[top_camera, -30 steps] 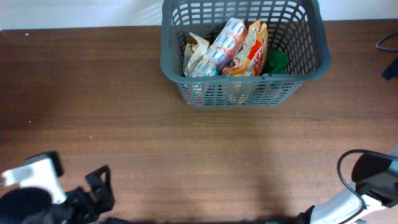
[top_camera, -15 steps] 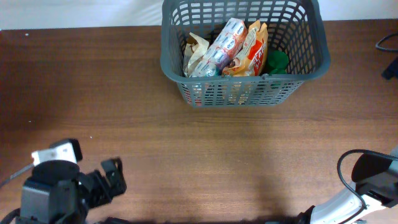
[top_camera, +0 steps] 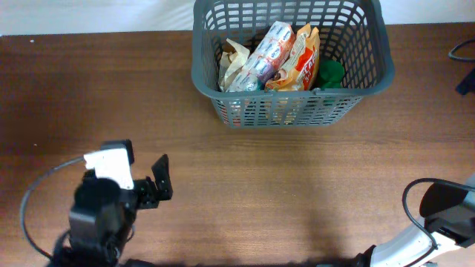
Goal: Pack container
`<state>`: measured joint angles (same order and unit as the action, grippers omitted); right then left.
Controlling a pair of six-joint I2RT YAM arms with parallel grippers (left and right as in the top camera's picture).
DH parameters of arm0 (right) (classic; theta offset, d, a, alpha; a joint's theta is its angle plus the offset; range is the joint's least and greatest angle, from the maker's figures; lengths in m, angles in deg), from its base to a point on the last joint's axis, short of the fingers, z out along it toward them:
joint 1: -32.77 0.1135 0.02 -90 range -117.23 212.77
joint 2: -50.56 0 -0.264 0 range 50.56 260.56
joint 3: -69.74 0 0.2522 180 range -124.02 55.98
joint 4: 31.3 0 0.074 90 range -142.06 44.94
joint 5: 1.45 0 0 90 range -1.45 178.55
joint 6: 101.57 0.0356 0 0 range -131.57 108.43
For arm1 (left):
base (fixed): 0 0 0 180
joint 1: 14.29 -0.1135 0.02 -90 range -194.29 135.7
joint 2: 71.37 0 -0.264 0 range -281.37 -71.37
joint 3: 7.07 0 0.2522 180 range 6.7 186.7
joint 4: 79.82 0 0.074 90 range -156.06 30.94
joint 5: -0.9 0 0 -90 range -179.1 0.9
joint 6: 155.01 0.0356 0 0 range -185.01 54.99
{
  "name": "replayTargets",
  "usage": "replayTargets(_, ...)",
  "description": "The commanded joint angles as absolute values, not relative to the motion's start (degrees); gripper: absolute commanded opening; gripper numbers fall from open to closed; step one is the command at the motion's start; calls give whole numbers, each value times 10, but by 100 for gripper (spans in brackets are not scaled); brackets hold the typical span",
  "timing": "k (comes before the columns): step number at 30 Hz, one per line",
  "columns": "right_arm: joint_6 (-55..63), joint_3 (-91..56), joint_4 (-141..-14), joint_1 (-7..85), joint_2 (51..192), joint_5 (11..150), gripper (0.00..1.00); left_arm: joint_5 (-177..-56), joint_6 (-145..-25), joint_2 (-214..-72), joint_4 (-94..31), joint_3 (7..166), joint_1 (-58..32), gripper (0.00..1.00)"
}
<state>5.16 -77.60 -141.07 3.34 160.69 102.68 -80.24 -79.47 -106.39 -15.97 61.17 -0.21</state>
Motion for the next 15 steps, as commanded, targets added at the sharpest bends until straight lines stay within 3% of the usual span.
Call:
replayTargets(1,59,-774,-1411,31,1607,1036,99,-893,-723,-983,-246,502,-33,99)
replayTargets(6,59,-774,-1411,31,1607,1036,99,-975,-675,-911,-358,389,-80,99)
replayTargets(15,59,-774,-1411,31,1607,1036,99,-993,-640,-861,-391,320,-171,99)
